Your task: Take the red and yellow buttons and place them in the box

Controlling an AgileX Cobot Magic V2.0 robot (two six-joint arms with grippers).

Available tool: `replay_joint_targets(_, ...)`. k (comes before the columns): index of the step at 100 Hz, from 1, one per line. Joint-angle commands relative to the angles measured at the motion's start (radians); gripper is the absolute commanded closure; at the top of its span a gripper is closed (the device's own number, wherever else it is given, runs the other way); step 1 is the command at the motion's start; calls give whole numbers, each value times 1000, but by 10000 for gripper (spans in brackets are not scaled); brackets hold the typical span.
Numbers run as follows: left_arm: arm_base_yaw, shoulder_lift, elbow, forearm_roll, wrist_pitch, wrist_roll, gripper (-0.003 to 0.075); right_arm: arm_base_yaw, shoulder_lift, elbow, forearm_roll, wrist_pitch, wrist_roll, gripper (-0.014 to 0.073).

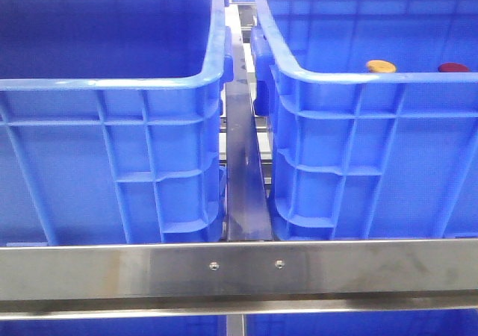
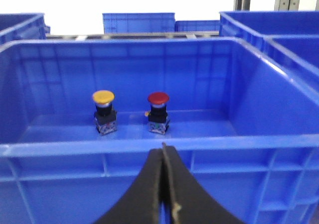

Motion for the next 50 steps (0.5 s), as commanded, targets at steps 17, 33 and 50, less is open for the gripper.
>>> replay_joint_targets(17,0,-31,52,-7,-84,-9,740,-6,-24,-15,-16,-39,8,627)
replay_joint_targets(33,0,-31,52,-7,-84,-9,740,-6,-24,-15,-15,-45,8,627)
replay_joint_targets(50,0,-31,52,-7,-84,-9,740,-6,-24,-15,-15,-38,8,627)
